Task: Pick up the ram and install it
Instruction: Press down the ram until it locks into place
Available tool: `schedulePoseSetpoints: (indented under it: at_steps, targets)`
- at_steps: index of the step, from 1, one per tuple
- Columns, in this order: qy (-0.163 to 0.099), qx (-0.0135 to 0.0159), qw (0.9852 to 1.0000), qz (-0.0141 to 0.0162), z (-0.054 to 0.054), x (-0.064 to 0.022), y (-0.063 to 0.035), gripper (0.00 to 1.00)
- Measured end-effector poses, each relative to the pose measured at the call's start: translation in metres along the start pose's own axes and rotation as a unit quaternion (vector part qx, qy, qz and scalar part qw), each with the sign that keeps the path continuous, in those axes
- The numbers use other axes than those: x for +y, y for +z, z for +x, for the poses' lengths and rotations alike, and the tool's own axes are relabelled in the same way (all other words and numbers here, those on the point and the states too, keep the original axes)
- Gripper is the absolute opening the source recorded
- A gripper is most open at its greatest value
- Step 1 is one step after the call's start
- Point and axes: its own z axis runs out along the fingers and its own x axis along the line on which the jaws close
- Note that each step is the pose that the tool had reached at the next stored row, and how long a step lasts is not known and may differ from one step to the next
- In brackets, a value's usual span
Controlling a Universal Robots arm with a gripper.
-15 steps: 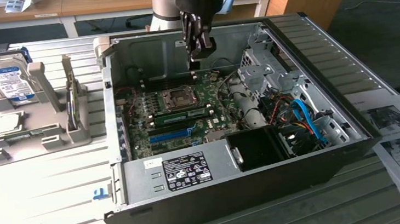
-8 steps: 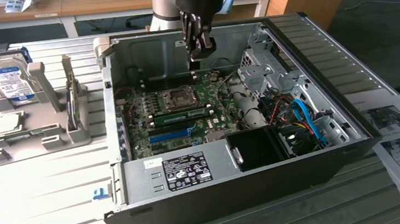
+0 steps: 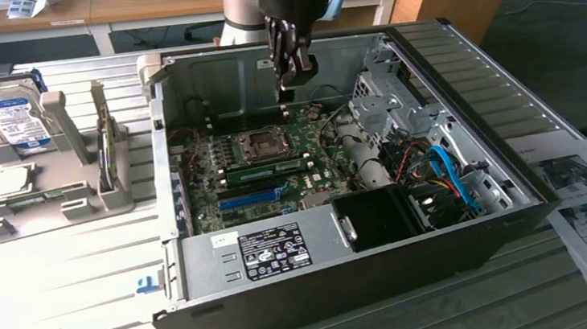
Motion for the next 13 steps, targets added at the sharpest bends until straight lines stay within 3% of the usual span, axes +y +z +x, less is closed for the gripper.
schedulePoseSetpoints:
  at_steps: [1,5,6,13]
  targets:
    - [0.0,-0.0001,1.0,0.0,0.0,-0.0006,0.0,0.09]
    - [0.0,-0.0004,1.0,0.0,0.0,-0.0295,0.001,0.09]
    - [0.0,-0.0004,1.0,0.0,0.0,-0.0323,0.001,0.09]
    - [0.0,-0.0005,1.0,0.0,0.0,-0.0352,0.0011,0.09]
